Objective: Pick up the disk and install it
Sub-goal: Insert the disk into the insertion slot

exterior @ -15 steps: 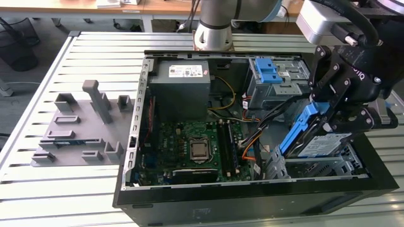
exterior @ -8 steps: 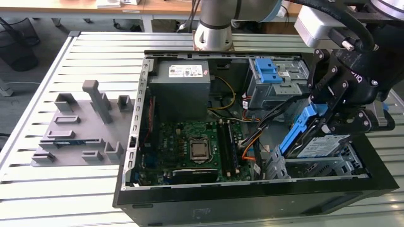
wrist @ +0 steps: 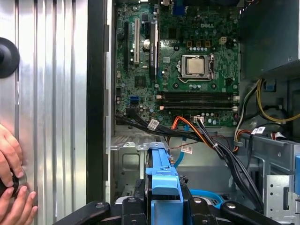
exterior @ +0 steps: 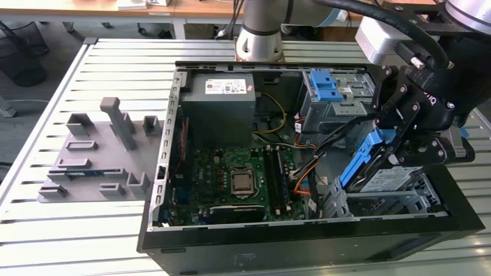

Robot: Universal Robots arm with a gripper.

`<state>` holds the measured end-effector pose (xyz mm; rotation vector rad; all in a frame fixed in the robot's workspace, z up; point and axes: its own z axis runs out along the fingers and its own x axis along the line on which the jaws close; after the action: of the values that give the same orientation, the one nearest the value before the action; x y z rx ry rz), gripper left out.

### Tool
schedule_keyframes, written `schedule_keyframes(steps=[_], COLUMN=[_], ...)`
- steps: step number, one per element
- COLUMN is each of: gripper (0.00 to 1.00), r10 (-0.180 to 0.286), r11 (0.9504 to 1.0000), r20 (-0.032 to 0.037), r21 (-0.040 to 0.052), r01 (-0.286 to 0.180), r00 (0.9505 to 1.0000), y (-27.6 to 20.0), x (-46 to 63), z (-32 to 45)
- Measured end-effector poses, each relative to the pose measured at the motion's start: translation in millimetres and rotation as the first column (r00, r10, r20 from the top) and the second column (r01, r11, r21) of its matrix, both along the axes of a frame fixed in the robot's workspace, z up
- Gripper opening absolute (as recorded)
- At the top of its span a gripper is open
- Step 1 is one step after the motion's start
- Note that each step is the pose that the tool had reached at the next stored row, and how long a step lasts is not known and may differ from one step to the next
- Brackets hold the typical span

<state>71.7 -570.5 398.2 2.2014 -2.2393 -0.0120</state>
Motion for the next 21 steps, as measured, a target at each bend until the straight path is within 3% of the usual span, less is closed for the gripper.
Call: schedule_keyframes(steps=[21], gripper=[0.36], r10=[0.0], r11=[1.0], r20=[0.0], r21=[0.0], r01=[0.0], r00=[1.0], y=[0.0], x=[0.0], z=[-15.7])
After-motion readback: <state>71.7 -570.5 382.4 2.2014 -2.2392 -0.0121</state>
